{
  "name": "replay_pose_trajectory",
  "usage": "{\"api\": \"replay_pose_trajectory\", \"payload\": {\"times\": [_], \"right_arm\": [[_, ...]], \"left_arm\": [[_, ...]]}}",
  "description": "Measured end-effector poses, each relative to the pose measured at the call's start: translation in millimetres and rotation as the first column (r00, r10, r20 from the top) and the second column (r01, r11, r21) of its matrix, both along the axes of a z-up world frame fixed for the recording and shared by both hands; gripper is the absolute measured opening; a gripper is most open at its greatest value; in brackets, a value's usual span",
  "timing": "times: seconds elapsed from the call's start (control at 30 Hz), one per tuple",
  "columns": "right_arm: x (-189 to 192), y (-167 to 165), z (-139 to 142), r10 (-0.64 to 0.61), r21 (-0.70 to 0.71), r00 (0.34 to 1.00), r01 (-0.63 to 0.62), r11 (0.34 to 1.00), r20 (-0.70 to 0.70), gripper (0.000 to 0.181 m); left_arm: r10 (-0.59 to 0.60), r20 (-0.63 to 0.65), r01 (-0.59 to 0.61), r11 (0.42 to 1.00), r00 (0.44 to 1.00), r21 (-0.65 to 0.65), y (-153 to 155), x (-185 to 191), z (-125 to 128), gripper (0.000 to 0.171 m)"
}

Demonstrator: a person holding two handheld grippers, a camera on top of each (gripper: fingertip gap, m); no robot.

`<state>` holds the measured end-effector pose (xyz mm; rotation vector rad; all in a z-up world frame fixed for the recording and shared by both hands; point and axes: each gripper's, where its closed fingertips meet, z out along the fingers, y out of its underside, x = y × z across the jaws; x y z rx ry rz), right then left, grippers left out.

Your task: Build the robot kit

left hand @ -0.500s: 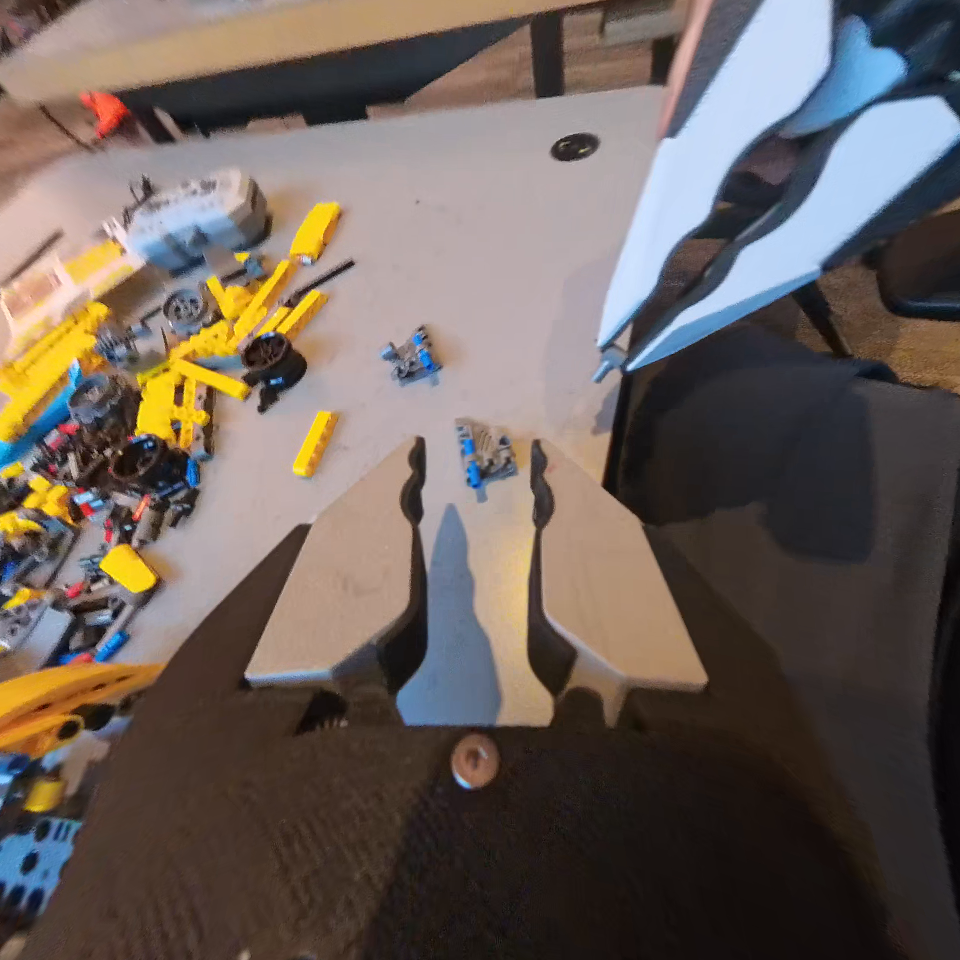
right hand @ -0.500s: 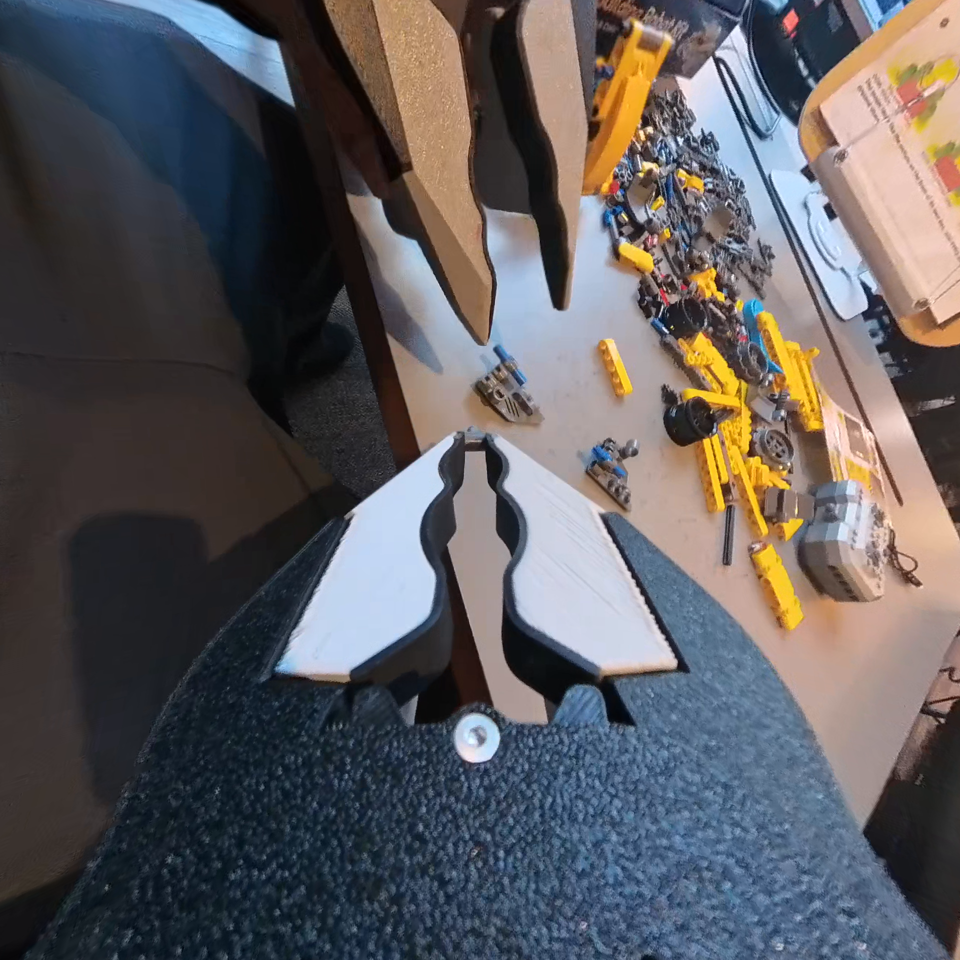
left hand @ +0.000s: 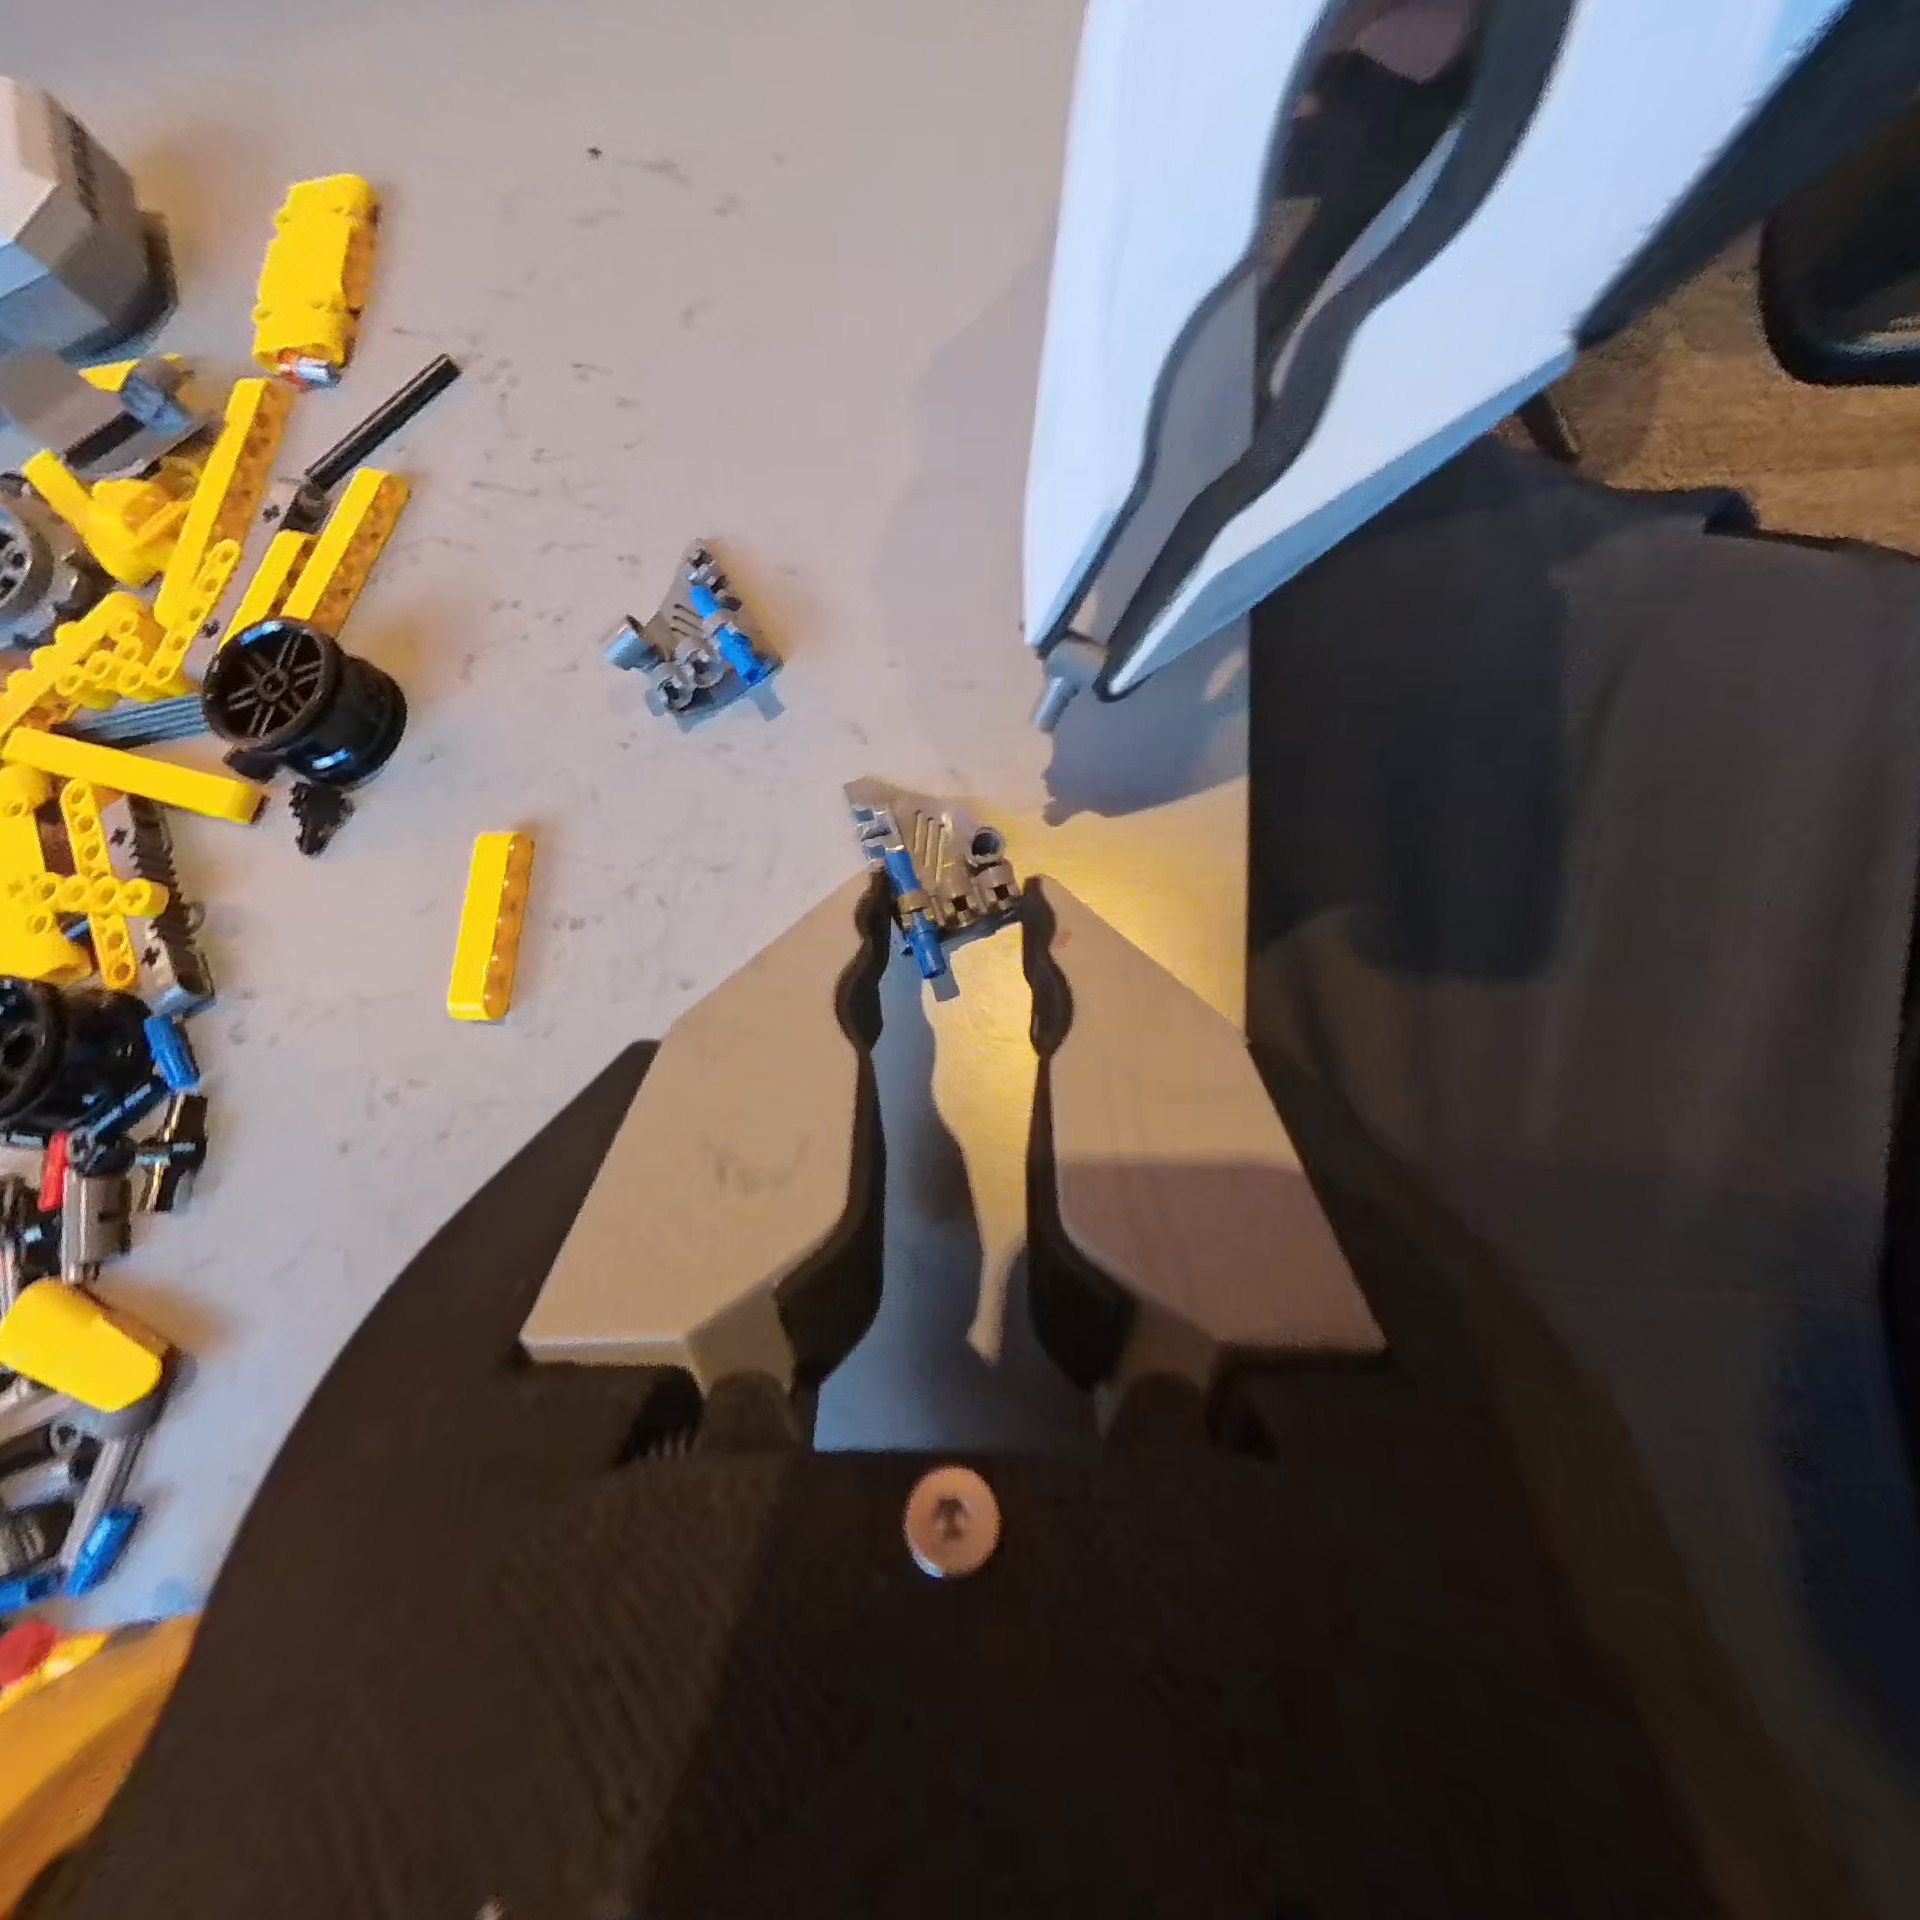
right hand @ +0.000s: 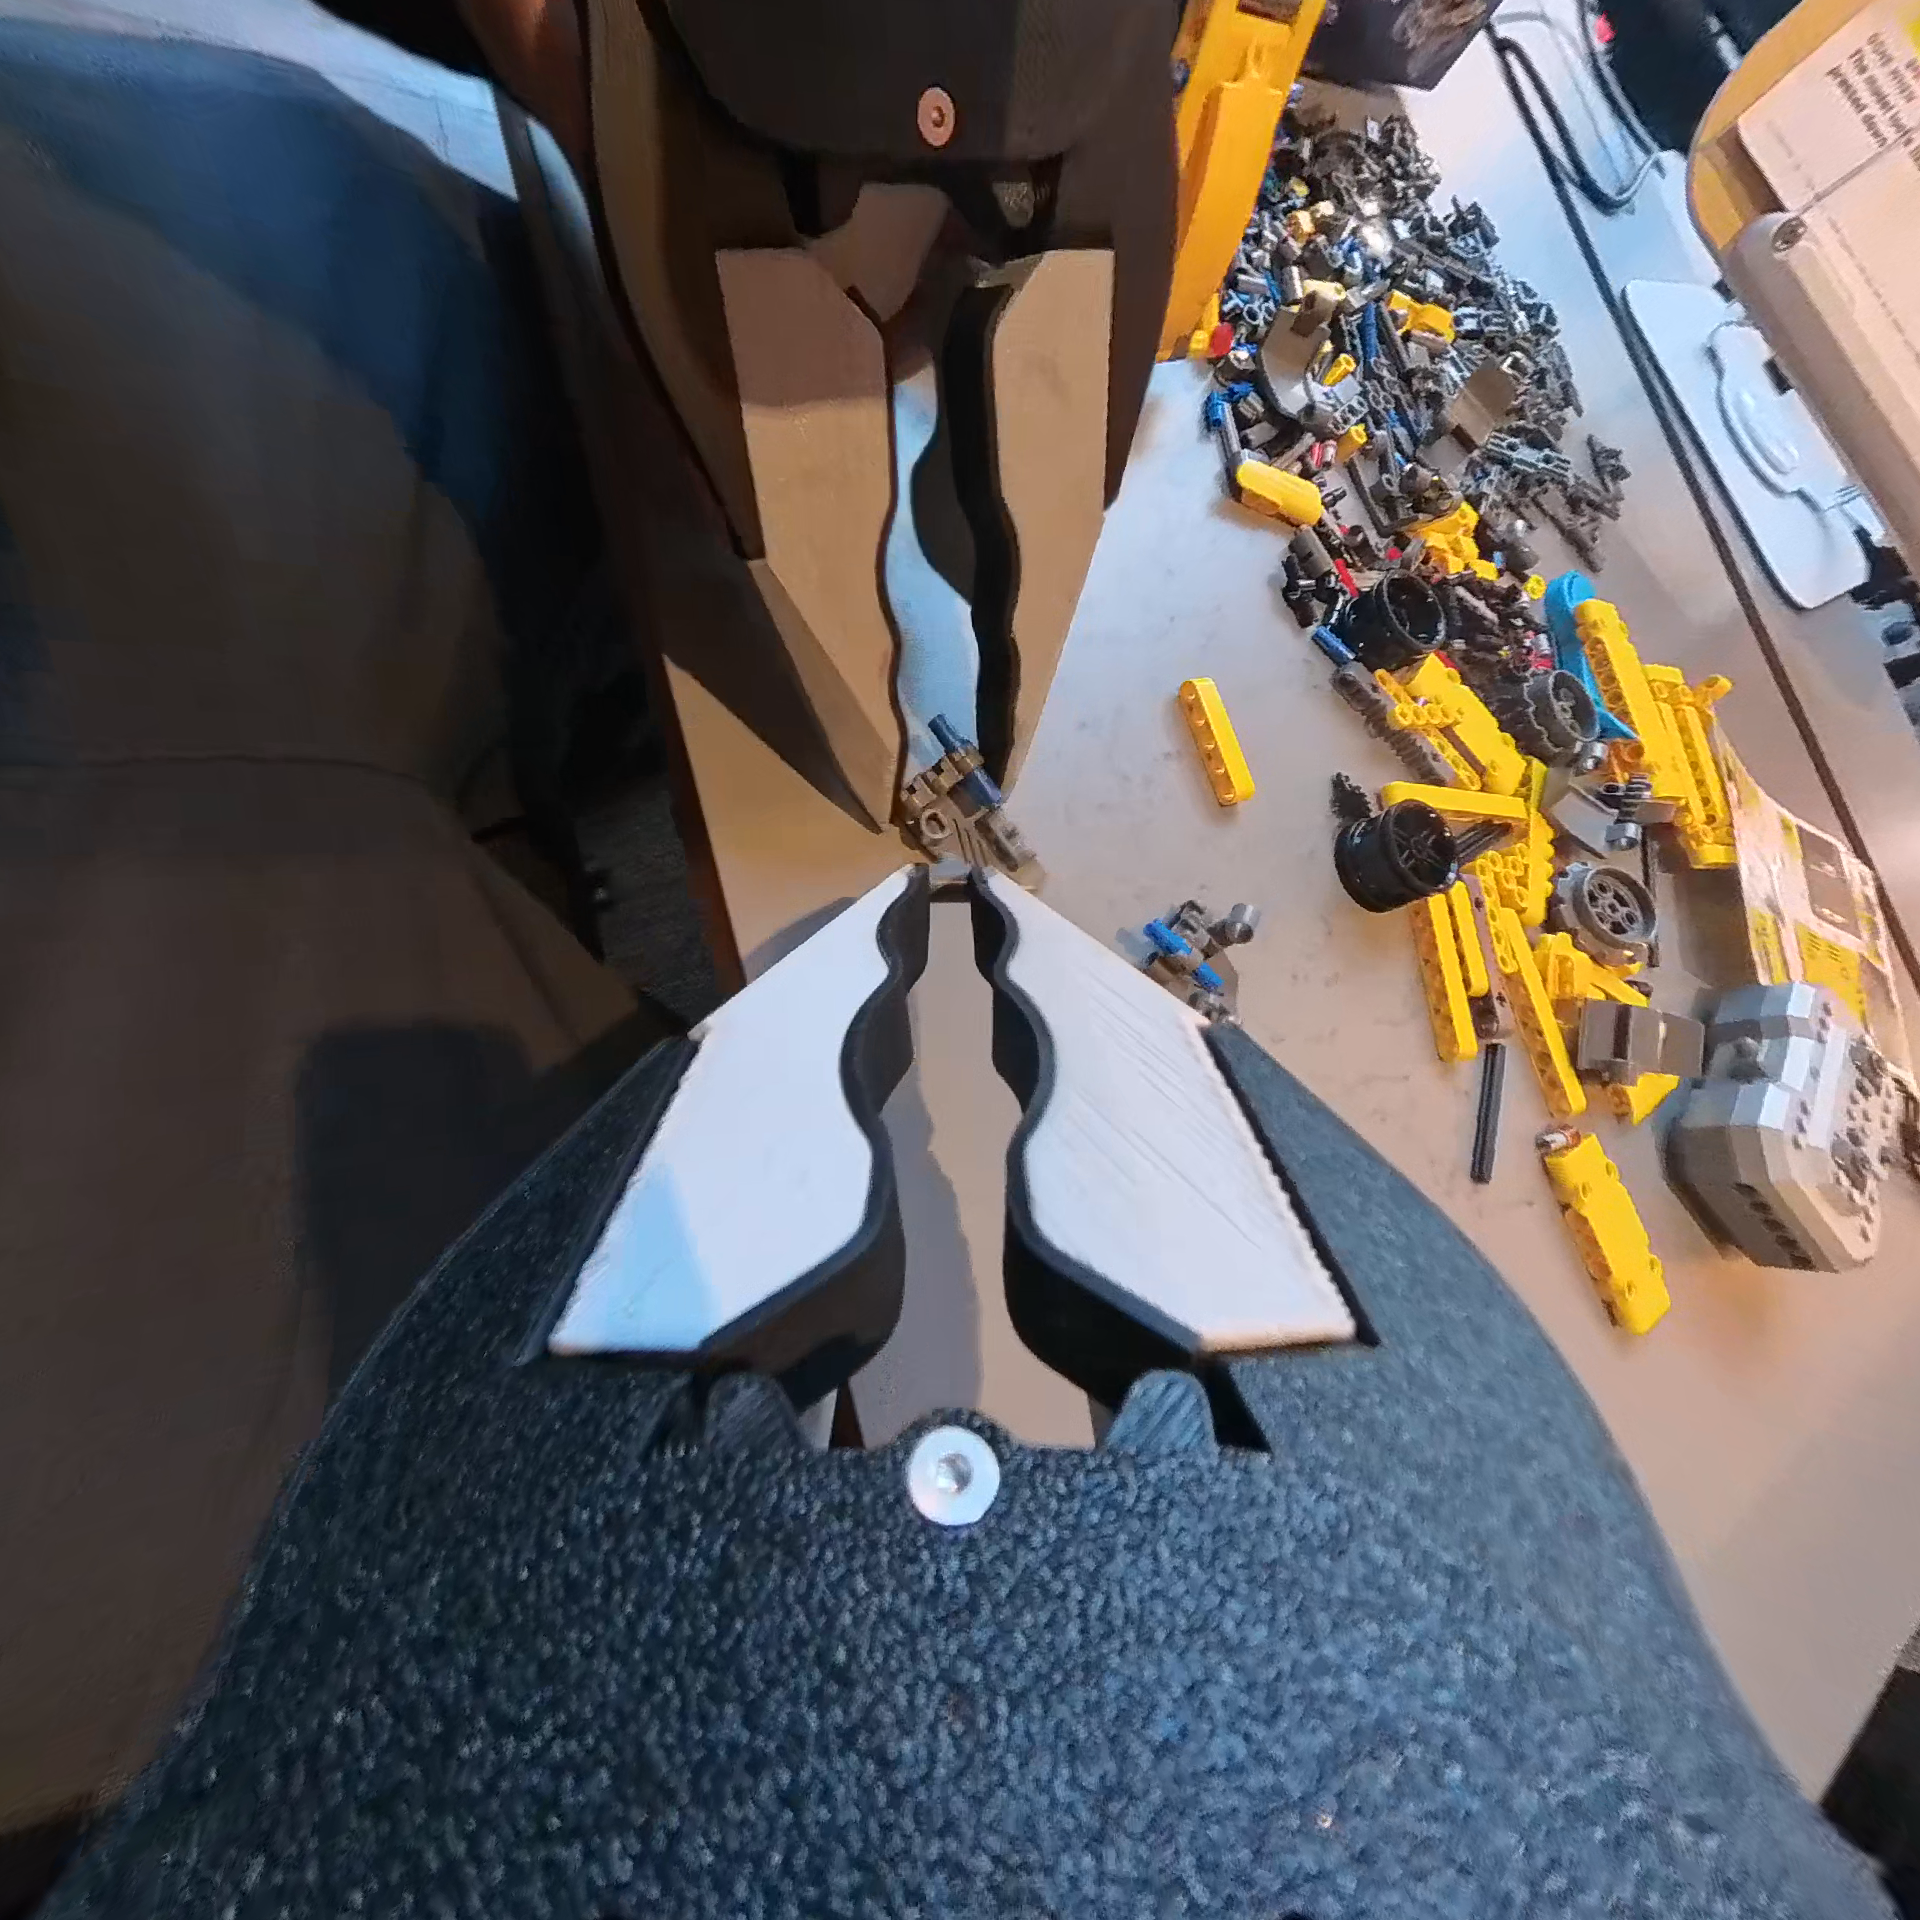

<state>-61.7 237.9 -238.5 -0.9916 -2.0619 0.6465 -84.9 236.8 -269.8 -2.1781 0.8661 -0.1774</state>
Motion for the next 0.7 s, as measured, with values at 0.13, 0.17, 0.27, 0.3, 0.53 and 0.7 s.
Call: {"api": "replay_pose_trajectory", "payload": {"times": [0.13, 0.17, 0.27, 0.3, 0.53, 0.7], "right_arm": [[-5.9, -3.3, -7.0, 0.047, 0.002, 0.998, -0.047, 0.999, 0.052, 0.008], [-6.9, -5.6, -8.9, 0.063, 0.001, 0.996, -0.063, 0.998, 0.069, 0.008], [-4.1, -9.8, -14.6, 0.108, 0.019, 0.981, -0.112, 0.993, 0.158, 0.008], [-2.9, -10.5, -13.7, 0.12, 0.02, 0.977, -0.126, 0.992, 0.179, 0.008], [-6.1, -11.4, -7.4, 0.158, 0.078, 0.949, -0.185, 0.98, 0.273, 0.008], [-5.6, -12.5, -15.2, 0.154, 0.154, 0.927, -0.217, 0.964, 0.341, 0.008]], "left_arm": [[-0.127, -0.005, 0.127, 0.992, 0.992, -0.014, -5.7, 8.4, -0.3, 0.023], [-0.143, -0.007, 0.143, 0.99, 0.99, -0.014, -6.4, 9.8, -0.3, 0.023], [-0.167, -0.005, 0.167, 0.986, 0.986, -0.004, -6.1, 11.7, -0.4, 0.023], [-0.176, -0.004, 0.176, 0.984, 0.984, 0.004, -6.1, 12.0, -0.4, 0.023], [-0.208, -0.001, 0.208, 0.978, 0.978, 0.029, -5.5, 13.9, -0.2, 0.023], [-0.209, -0.021, 0.21, 0.977, 0.978, 0.048, -5.7, 13.9, 0.0, 0.023]]}}
